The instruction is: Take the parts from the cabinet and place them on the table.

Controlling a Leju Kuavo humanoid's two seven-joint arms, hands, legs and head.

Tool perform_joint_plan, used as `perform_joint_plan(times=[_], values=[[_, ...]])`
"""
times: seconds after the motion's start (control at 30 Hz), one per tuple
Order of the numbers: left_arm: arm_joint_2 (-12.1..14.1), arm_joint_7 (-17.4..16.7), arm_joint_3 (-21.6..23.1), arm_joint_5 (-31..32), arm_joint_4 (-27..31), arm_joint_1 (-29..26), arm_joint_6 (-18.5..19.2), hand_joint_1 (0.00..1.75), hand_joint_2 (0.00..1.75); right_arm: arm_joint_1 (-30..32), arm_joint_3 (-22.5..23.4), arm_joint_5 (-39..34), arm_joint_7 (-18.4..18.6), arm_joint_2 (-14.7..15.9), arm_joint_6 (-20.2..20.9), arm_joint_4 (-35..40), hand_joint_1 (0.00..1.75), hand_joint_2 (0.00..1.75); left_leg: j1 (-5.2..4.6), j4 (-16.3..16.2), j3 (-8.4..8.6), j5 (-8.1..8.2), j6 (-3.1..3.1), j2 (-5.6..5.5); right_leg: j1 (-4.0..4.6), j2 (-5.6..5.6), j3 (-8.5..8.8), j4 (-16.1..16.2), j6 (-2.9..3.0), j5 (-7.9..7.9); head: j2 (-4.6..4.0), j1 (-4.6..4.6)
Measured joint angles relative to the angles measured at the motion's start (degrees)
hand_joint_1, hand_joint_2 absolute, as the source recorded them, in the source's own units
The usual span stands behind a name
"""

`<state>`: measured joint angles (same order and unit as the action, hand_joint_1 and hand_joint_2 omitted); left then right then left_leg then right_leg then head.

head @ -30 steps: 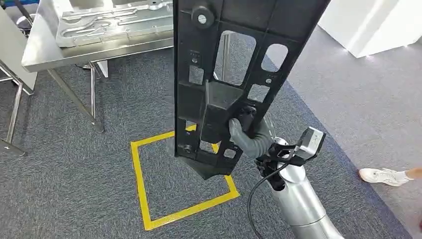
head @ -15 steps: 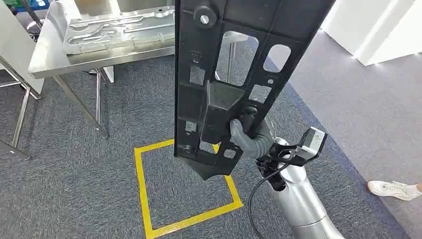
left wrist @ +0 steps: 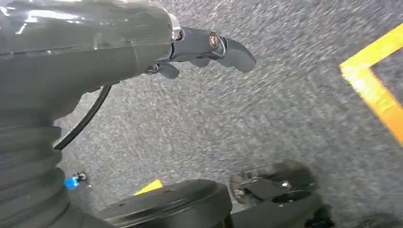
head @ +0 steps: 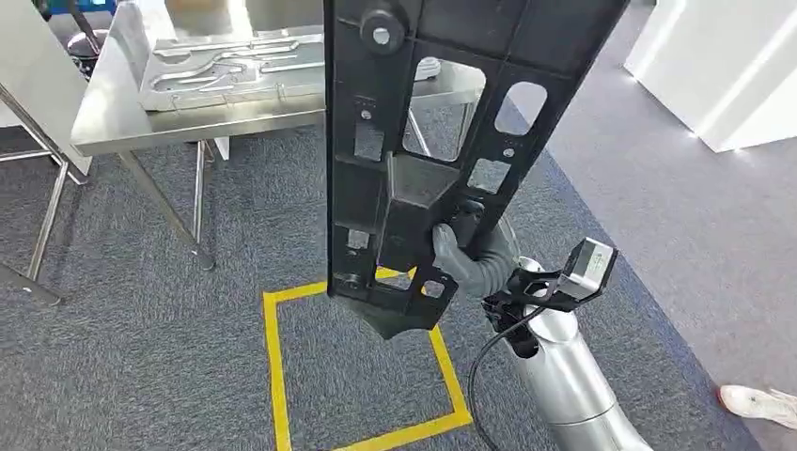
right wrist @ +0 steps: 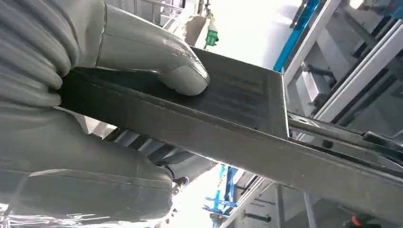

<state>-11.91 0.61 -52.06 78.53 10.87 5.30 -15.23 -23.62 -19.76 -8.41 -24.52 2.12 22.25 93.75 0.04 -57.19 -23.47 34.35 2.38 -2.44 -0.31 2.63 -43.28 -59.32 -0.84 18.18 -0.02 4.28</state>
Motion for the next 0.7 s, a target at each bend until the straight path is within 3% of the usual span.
perform_joint_plan(times=[0.03, 0.07, 0.1, 0.13, 0.17, 0.2, 0.23, 0.27, 0.3, 0.33, 0.37, 0.4, 0.43, 0.47, 0.5, 0.53, 0.6, 0.63, 0.67, 0.7], values=[[-0.03, 0.02, -0.15, 0.0, 0.0, 0.18, 0.0, 0.0, 1.75, 0.08, -0.02, 0.09, 0.0, 0.07, 0.02, -0.22, 1.66, 1.75, 0.1, 0.14, 0.56, 0.73, -0.39, -0.73, 0.22, 0.67, 0.03, -0.3, -0.27, 0.03, 0.0, 0.02], [-0.03, 0.02, -0.24, -0.02, 0.0, 0.38, 0.0, 0.0, 1.75, -0.03, -0.02, 0.31, 0.2, 0.07, 0.0, -0.2, 1.66, 1.75, 0.31, 0.99, 0.84, 1.2, -0.81, -0.95, 0.38, -0.04, 0.47, -0.28, -0.02, 0.6, 0.0, 0.02], [-0.03, 0.11, -0.24, 0.02, 0.0, 0.42, 0.0, 0.0, 1.75, -0.14, -0.05, 0.5, 0.48, 0.07, -0.04, -0.13, 1.66, 1.75, 0.2, 1.06, 2.09, 0.59, -1.03, -1.12, 0.44, -0.43, 0.96, 0.41, 0.34, 1.11, 0.0, -0.02], [0.0, 0.15, -0.26, 0.04, 0.0, 0.38, 0.0, 0.0, 1.75, -0.42, -0.11, 0.63, 0.72, 0.07, -0.04, -0.09, 1.66, 1.75, 0.31, 0.62, 1.78, -0.73, -1.32, -1.1, 0.42, -1.18, 1.95, 0.83, 0.92, 1.87, 0.0, -0.02], [0.02, 0.2, -0.26, 0.09, 0.0, 0.31, 0.02, 0.0, 1.75, -0.53, -0.13, 0.63, 0.68, 0.02, -0.04, 0.06, 1.66, 1.75, 0.14, -1.11, 1.09, -1.39, -1.62, -0.84, 0.08, -1.53, 3.42, 1.67, 1.26, 2.27, 0.0, 0.02], [0.02, 0.28, -0.31, 0.11, 0.0, 0.37, 0.02, 0.0, 1.75, -0.6, -0.13, 0.7, 0.68, 0.02, -0.06, 0.11, 1.66, 1.75, 0.14, -5.01, -0.61, -2.88, -1.69, 0.33, 0.13, -1.71, 4.68, 2.22, 1.32, 2.96, 0.0, 0.04], [0.02, 0.28, -0.33, 0.11, 0.0, 0.4, 0.07, 0.0, 1.75, -0.63, -0.13, 0.7, 0.68, 0.02, -0.11, 0.11, 1.66, 1.75, 0.06, -9.47, -3.51, -3.15, -1.7, 1.05, 0.14, -2.2, 5.72, 2.57, 1.52, 3.69, 0.0, 0.04], [0.02, 0.33, -0.35, 0.17, 0.0, 0.4, 0.15, 0.0, 1.75, -0.48, -0.13, 0.74, 0.81, 0.02, -0.2, 0.09, 1.66, 1.75, 0.06, -13.56, -6.86, -1.37, -1.74, 1.34, 0.13, -2.5, 6.91, 2.8, 1.52, 4.62, 0.0, 0.04], [0.02, 0.59, -0.46, 0.11, 0.0, 0.3, 0.17, 0.0, 1.75, -0.33, -0.13, 0.85, 0.85, 0.02, -0.18, 0.09, 1.66, 1.75, 0.05, -15.73, -9.35, 2.11, -1.89, 1.39, 0.13, -2.74, 8.09, 2.9, 1.53, 5.61, 0.0, 0.04], [0.02, 0.68, -0.52, 0.15, 0.0, 0.57, 0.22, 0.0, 1.75, -0.24, -0.13, 0.87, 0.85, 0.02, -0.18, 0.11, 1.66, 1.75, 0.07, -16.22, -11.07, 5.7, -2.04, 1.44, 0.1, -2.95, 9.37, 2.91, 1.52, 6.66, 0.0, 0.04], [0.02, 0.61, -0.53, 0.28, 0.0, 0.79, 0.24, 0.0, 1.75, -0.23, -0.18, 0.87, 0.85, 0.02, -0.18, 0.11, 1.66, 1.75, 0.17, -15.49, -12.09, 8.02, -2.25, 1.51, 0.1, -3.06, 10.74, 2.91, 1.5, 7.65, 0.0, 0.04], [0.02, 0.61, -0.55, 0.28, 0.0, 0.79, 0.26, 0.0, 1.75, -0.22, -0.22, 0.87, 0.85, 0.02, -0.15, 0.13, 1.66, 1.75, 0.26, -13.68, -12.62, 8.64, -2.37, 1.59, 0.09, -3.08, 12.22, 2.91, 1.47, 8.71, 0.0, 0.04], [0.02, 0.61, -0.61, 0.26, 0.0, 0.78, 0.26, 0.0, 1.75, -0.19, -0.22, 0.87, 0.85, 0.02, -0.13, 0.13, 1.66, 1.75, 0.34, -10.85, -12.76, 7.11, -2.5, 1.68, 0.1, -3.08, 13.81, 2.92, 1.41, 9.78, 0.0, 0.04], [0.02, 0.61, -0.66, 0.28, 0.0, 0.77, 0.28, 0.0, 1.75, -0.11, -0.22, 0.85, 0.85, 0.02, -0.15, 0.13, 1.66, 1.75, 0.41, -6.91, -12.81, 1.79, -2.49, 1.82, 0.11, -3.09, 15.61, 2.93, 1.27, 11.07, 0.0, 0.04], [0.02, 0.61, -0.7, 0.26, -0.07, 0.53, 0.31, 0.0, 1.75, 0.12, -0.22, 0.87, 0.9, 0.05, -0.15, 0.08, 1.66, 1.75, 0.43, -3.2, -13.24, -7.57, -2.23, 2.34, 0.15, -3.13, 16.26, 3.16, 1.14, 12.1, 0.0, 0.02], [0.04, 0.63, -0.72, 0.24, -0.11, 0.65, 0.35, 0.0, 1.75, 0.4, -0.29, 0.78, 0.92, 0.02, -0.18, 0.0, 1.66, 1.75, -0.11, -2.49, -13.89, -11.07, -1.89, 2.75, 0.26, -2.91, 17.3, 2.31, 0.69, 13.09, 0.0, 0.0], [0.04, 0.61, -0.72, 0.28, -0.11, 0.95, 0.35, 0.0, 1.75, 0.45, -0.29, 0.81, 1.07, 0.02, -0.2, 0.48, 1.66, 1.75, -0.56, -2.41, -13.06, -10.2, -0.9, 2.55, -0.08, -2.75, 17.58, 2.57, -0.25, 13.71, 0.0, 0.0], [0.06, 0.59, -0.72, 0.3, -0.11, 1.09, 0.33, 0.0, 1.75, 0.46, -0.26, 0.74, 1.03, 0.02, -0.2, 0.85, 1.66, 1.75, -0.85, -2.12, -12.68, -9.84, -0.37, 2.36, -0.28, -2.74, 17.14, 1.59, -0.74, 12.91, 0.0, -0.02], [0.13, 0.61, -0.72, 0.3, -0.05, 1.31, 0.33, 0.0, 1.75, 0.54, -0.22, 0.7, 0.94, 0.02, -0.26, 1.37, 1.66, 1.75, -0.6, -1.49, -11.39, -9.59, 0.03, 2.1, -0.37, -2.74, 16.14, -1.08, -1.16, 11.82, 0.0, -0.02], [0.19, 0.61, -0.72, 0.32, -0.02, 1.04, 0.33, 0.0, 1.75, 0.6, -0.2, 0.68, 0.92, 0.02, -0.37, 1.59, 1.66, 1.75, -0.44, -0.69, -10.15, -9.23, 0.35, 2.05, -0.43, -2.72, 14.29, -4.46, -1.09, 10.73, 0.0, -0.02]])
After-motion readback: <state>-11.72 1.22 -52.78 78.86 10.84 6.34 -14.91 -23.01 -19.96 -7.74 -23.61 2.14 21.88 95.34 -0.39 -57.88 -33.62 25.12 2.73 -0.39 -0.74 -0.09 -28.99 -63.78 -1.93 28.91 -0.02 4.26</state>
